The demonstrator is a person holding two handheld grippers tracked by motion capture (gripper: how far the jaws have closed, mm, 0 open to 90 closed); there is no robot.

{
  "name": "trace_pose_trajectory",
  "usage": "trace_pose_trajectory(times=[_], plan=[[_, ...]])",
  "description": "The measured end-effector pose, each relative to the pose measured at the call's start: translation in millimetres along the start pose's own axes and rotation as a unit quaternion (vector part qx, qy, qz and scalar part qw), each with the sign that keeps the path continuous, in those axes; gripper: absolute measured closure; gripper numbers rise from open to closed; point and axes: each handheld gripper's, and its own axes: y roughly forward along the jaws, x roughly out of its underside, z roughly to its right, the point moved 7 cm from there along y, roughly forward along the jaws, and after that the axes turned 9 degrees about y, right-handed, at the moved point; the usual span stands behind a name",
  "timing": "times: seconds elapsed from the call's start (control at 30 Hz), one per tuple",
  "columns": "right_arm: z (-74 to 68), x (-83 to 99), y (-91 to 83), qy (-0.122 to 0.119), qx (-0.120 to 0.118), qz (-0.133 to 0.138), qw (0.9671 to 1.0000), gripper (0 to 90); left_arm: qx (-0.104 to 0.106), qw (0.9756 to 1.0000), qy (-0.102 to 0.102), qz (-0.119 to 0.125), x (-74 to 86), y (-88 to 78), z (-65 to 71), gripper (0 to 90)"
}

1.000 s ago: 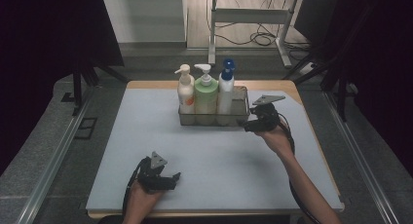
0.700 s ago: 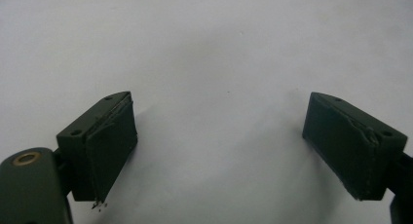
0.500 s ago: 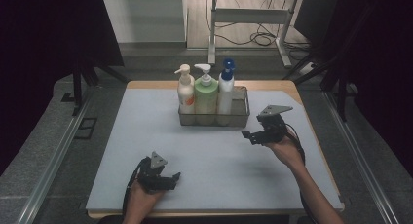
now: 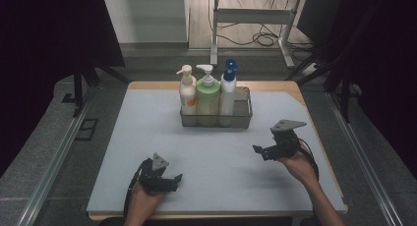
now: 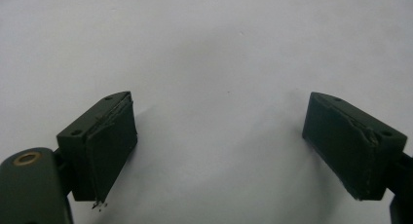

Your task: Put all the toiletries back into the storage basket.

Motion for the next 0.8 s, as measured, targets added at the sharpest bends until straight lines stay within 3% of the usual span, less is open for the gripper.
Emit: trace_pose_trajectory(times=[0.47, 0.7, 0.8], plan=[[10.3, 57.3, 4.9, 0.035, 0.003, -0.031, 0.9989, 0.4, 0.000, 1.0000, 0.000, 0.000, 0.0, 0.0, 0.1, 12.2], [8.7, 83.5, 17.3, 0.028, -0.005, -0.051, 0.9983, 0.0, 0.000, 1.0000, 0.001, -0.001, 0.1, -0.1, 0.0, 12.2], [6.9, 83.9, 17.0, 0.019, -0.002, -0.050, 0.9986, 0.0, 0.000, 1.0000, 0.001, -0.001, 0.1, -0.1, 0.0, 12.2]])
